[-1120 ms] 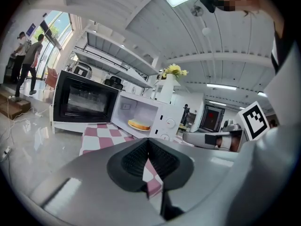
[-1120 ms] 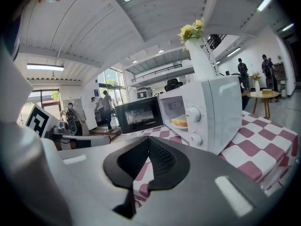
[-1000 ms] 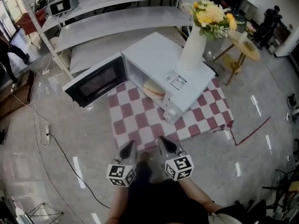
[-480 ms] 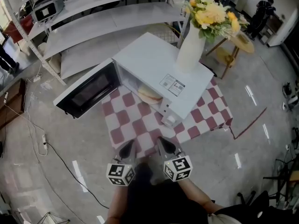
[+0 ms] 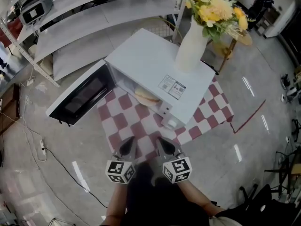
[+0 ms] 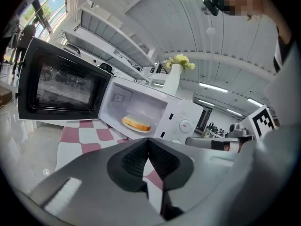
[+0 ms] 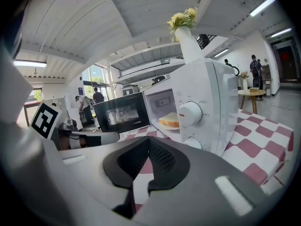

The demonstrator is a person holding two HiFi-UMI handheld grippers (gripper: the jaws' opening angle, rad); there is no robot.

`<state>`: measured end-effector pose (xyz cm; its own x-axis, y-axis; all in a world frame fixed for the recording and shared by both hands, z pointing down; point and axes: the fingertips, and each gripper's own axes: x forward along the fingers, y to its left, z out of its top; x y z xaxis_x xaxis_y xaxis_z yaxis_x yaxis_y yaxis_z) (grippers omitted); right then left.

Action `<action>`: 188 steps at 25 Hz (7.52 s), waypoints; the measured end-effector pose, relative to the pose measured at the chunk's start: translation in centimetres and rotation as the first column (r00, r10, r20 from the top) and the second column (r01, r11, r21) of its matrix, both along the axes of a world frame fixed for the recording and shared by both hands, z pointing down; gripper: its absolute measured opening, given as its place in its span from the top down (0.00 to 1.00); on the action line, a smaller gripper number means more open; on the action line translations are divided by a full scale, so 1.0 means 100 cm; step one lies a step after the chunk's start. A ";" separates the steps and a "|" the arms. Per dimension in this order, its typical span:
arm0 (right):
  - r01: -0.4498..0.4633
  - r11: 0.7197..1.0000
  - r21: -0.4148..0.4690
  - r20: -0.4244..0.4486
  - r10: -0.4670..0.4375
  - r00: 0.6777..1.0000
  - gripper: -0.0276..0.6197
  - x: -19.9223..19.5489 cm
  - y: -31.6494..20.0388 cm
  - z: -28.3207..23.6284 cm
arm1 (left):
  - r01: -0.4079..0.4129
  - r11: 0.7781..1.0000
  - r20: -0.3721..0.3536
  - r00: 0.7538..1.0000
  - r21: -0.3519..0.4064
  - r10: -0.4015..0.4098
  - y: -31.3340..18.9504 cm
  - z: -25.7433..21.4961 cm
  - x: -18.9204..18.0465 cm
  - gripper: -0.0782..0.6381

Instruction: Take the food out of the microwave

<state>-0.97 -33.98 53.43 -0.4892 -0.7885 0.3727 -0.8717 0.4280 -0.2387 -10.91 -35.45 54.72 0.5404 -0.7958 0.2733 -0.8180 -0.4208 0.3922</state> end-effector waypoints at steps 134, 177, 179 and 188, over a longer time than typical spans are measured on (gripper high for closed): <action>0.040 0.997 0.066 -0.019 -0.039 0.999 0.96 -0.049 -0.033 0.013 | 0.123 0.880 -0.807 0.358 -0.458 -0.470 -0.057 0.050 -0.077 0.86; 0.144 0.988 0.062 0.013 -0.145 0.989 0.96 -0.065 0.037 -0.012 | 0.436 0.768 -0.816 0.120 -0.468 -0.565 0.122 -0.003 -0.143 0.86; 0.144 0.988 0.059 0.012 -0.145 0.989 0.96 -0.062 0.039 -0.013 | 0.445 0.768 -0.825 0.107 -0.460 -0.556 0.126 -0.010 -0.143 0.86; 0.117 0.990 0.073 0.013 -0.119 0.993 0.96 -0.048 0.039 -0.033 | 0.491 0.754 -0.837 0.085 -0.437 -0.540 0.131 -0.036 -0.147 0.86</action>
<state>-5.75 -30.05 50.11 -0.5864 -0.7494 0.3075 -0.8100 0.5444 -0.2180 -25.60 -22.34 51.15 -0.1075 -0.9941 -0.0150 0.0642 -0.0220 0.9977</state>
